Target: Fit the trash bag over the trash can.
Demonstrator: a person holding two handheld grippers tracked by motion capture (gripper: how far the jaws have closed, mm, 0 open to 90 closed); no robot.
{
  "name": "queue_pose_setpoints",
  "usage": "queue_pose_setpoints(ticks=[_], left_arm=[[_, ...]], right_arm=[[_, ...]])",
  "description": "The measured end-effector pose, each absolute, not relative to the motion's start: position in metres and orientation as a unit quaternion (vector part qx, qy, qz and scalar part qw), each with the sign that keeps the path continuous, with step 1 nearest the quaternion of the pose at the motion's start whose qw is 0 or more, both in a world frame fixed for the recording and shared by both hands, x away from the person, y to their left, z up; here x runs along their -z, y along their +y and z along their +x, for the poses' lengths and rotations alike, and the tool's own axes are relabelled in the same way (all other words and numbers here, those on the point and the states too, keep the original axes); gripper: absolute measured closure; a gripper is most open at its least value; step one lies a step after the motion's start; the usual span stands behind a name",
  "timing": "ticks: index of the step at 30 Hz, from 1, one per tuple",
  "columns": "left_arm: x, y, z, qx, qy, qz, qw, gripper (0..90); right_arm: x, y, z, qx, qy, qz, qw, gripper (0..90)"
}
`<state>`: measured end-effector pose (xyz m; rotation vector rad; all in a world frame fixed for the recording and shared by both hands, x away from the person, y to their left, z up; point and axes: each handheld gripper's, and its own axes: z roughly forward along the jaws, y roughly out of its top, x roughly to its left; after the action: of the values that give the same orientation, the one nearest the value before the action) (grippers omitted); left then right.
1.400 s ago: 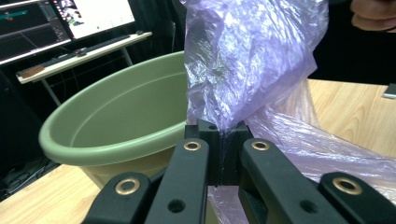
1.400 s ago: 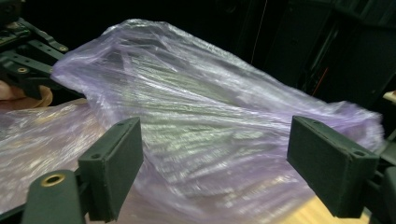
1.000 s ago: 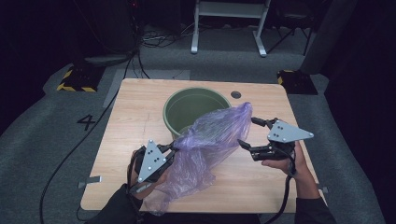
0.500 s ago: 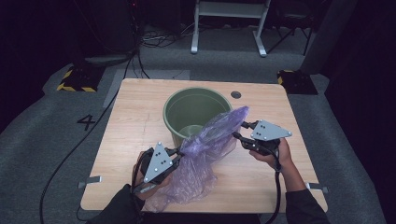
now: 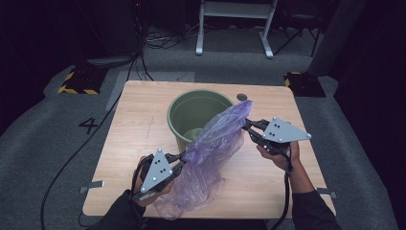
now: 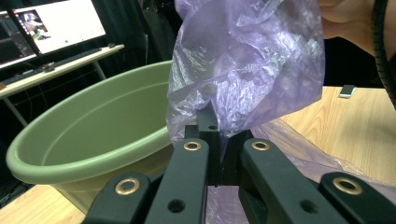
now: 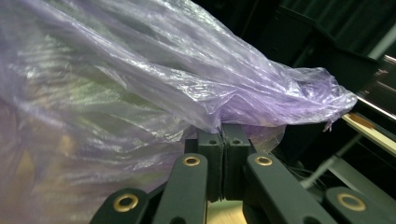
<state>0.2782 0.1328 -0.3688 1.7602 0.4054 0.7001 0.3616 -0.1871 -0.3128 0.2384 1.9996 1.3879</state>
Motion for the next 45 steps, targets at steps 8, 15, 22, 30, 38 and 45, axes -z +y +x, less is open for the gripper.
queue_pose_setpoints(ticks=[8,15,22,30,38,45], left_arm=[[0.362,0.146,0.28,-0.308,0.178,0.74,0.572,89.7],[0.359,0.15,0.284,-0.313,0.182,0.739,0.568,89.7],[0.356,0.155,0.291,-0.321,0.181,0.74,0.562,89.7],[0.357,0.154,0.295,-0.323,0.177,0.747,0.554,89.7],[0.362,0.155,0.303,-0.313,0.188,0.75,0.552,89.6],[0.363,0.154,0.307,-0.308,0.192,0.752,0.55,89.6]], right_arm=[[0.295,-0.157,0.403,-0.516,0.802,0.094,0.287,89.6],[0.303,-0.138,0.437,-0.484,0.836,0.121,0.23,89.6],[0.311,-0.113,0.456,-0.417,0.879,0.125,0.195,89.5],[0.315,-0.098,0.459,-0.363,0.9,0.126,0.206,84.6],[0.324,-0.092,0.465,-0.305,0.915,0.148,0.22,52.3],[0.318,-0.111,0.461,-0.356,0.898,0.17,0.192,25.2]])
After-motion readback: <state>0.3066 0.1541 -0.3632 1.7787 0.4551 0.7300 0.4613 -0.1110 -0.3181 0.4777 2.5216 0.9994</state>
